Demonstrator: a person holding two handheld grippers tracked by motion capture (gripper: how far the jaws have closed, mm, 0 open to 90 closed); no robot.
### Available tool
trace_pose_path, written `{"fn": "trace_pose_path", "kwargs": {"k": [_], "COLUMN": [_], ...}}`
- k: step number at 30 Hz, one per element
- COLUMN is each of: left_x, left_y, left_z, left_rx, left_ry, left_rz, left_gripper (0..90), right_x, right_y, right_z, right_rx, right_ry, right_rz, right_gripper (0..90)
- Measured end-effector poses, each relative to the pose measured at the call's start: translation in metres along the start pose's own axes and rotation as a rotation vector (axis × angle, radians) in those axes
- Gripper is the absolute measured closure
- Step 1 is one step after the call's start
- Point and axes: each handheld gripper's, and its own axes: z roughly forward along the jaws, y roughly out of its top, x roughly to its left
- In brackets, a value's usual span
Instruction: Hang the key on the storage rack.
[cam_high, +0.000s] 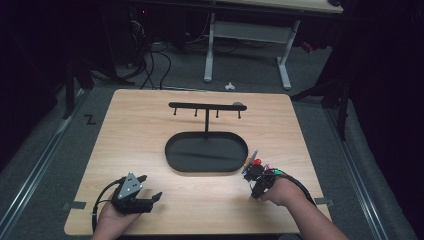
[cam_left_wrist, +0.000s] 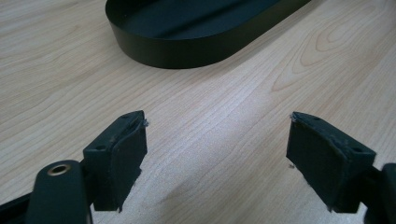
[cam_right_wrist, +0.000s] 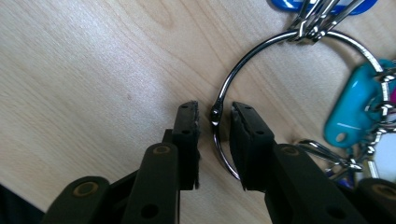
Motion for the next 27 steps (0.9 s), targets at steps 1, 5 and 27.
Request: {"fn": "trace_pose_path", "kwargs": {"k": [1, 5, 27], "left_x": [0.000, 0.000, 0.000], "left_y": [0.000, 0.000, 0.000], "left_z": [0.000, 0.000, 0.001], "left_rx": [0.000, -0.001, 0.001], "left_ry": [0.000, -0.002, -0.004], "left_rz": [0.000, 0.002, 0.001], "left_gripper": [20.8, 20.8, 20.8], "right_x": [0.000, 0.000, 0.003], "right_y": [0.000, 0.002, -0.004], "right_z": [0.000, 0.000, -0.026], "right_rx": [0.004, 0.010, -0.069], "right_ry": [0.002, 0.004, -0.061], "right_rz": [0.000, -0.002, -0.118], "right_gripper": [72.3, 73.9, 85.4]}}
